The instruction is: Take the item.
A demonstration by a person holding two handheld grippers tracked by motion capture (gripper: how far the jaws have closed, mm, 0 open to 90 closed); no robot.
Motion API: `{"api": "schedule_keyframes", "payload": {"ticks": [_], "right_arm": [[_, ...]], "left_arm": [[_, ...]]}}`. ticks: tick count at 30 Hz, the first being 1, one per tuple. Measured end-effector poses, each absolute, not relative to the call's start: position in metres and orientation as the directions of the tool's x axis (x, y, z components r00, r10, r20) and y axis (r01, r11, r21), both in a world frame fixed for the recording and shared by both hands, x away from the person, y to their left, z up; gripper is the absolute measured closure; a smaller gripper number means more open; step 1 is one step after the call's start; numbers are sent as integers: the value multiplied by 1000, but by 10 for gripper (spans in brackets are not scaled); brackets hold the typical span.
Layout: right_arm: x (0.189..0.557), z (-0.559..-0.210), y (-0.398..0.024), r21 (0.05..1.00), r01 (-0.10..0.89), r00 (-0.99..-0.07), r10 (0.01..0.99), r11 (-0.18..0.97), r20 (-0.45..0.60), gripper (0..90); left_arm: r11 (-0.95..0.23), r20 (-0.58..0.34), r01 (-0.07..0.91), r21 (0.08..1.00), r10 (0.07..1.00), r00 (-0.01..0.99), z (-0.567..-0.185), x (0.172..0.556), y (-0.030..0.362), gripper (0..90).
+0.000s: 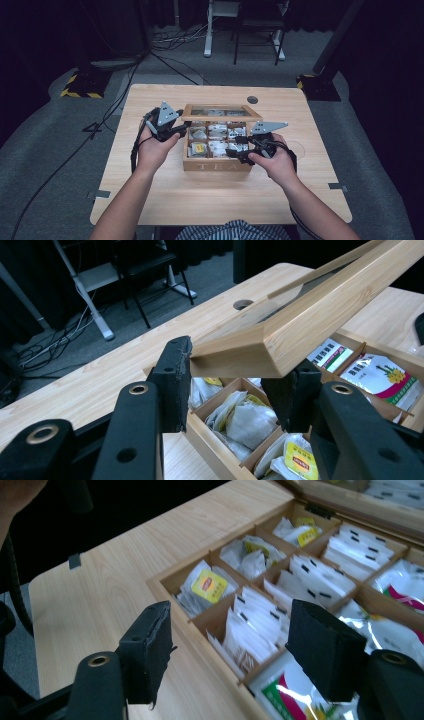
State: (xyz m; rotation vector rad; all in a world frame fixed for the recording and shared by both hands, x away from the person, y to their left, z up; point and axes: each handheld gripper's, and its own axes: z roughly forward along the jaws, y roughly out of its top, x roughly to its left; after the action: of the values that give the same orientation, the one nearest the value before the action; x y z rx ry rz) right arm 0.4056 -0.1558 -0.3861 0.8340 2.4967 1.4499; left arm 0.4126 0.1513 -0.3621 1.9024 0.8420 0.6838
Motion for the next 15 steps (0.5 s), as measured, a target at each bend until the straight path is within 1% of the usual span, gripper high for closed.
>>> {"api": "schedule_keyframes", "payload": {"ticks": [5,11,15], "right_arm": [[419,-387,-134,854,366,-849,509,370,143,346],[428,-394,-106,839,358,-871,470,410,142,433],[431,-404,-90,815,379,-876,453,438,164,435]], "left_arm": [[-343,113,278,897,786,608,-360,414,151,557],[-343,113,278,897,787,607,-359,415,151,559],[-343,113,275,898,785,608,-358,416,151,559]]}}
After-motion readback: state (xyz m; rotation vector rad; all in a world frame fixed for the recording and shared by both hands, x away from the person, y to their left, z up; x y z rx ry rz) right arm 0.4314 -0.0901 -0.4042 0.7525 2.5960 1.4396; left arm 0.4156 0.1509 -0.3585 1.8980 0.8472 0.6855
